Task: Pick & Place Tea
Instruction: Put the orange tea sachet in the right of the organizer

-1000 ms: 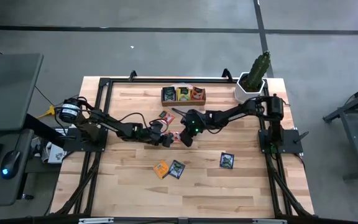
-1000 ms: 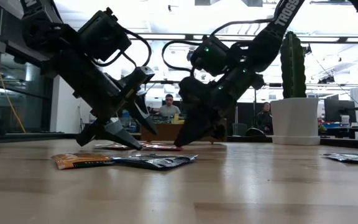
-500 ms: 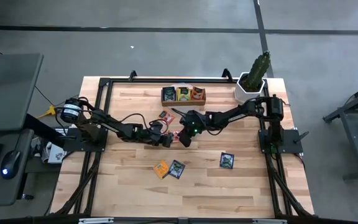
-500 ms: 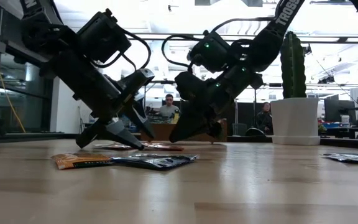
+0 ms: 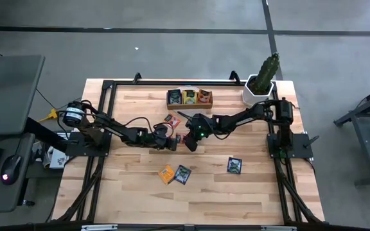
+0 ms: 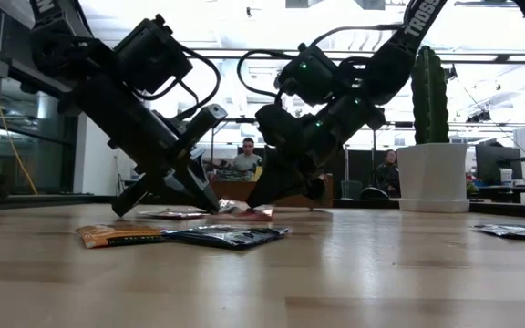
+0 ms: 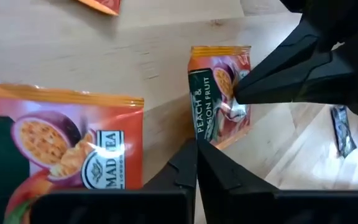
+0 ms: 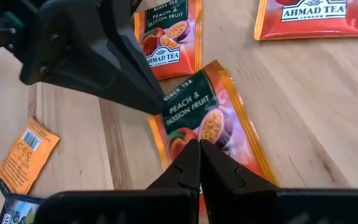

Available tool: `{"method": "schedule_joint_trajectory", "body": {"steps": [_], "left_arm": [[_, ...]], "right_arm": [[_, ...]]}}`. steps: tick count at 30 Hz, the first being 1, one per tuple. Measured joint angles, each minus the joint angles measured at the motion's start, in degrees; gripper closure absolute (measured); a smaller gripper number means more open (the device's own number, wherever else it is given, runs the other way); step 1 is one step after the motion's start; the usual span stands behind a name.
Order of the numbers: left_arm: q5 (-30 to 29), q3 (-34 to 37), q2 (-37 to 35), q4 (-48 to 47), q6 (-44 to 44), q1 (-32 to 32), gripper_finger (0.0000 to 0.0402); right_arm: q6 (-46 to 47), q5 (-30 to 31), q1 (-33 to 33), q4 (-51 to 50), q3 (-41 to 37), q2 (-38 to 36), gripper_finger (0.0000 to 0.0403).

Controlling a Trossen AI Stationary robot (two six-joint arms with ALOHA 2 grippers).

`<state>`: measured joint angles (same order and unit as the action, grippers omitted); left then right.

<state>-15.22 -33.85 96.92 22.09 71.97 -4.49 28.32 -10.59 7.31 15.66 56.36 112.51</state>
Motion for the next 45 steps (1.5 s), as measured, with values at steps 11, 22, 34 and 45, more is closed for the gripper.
{"method": "schedule_joint_trajectory", "body": {"steps": [11,22,34,45], "left_arm": [[-0.29,-0.02,0.00,1.20,-5.85,0.00,0.0401],[1.42,-0.11,-0.13,5.57,-14.72,0.00,0.0401],[5.81,-0.65,-0.17,7.74,-24.83,0.00,0.0401],[7.21,-6.02,-0.22,3.30,-30.42,0.00,0.0401]], "right_arm": [[-0.61,-2.09,0.02,-0.47,0.06,-3.36,0.0403],[-5.42,-4.54,3.31,-8.03,0.08,-11.02,0.0388],[-12.13,-19.00,6.20,-11.75,0.08,-11.08,0.0266],[-13.83,-18.25,6.19,-11.77,0.08,-11.06,0.0217]]}}
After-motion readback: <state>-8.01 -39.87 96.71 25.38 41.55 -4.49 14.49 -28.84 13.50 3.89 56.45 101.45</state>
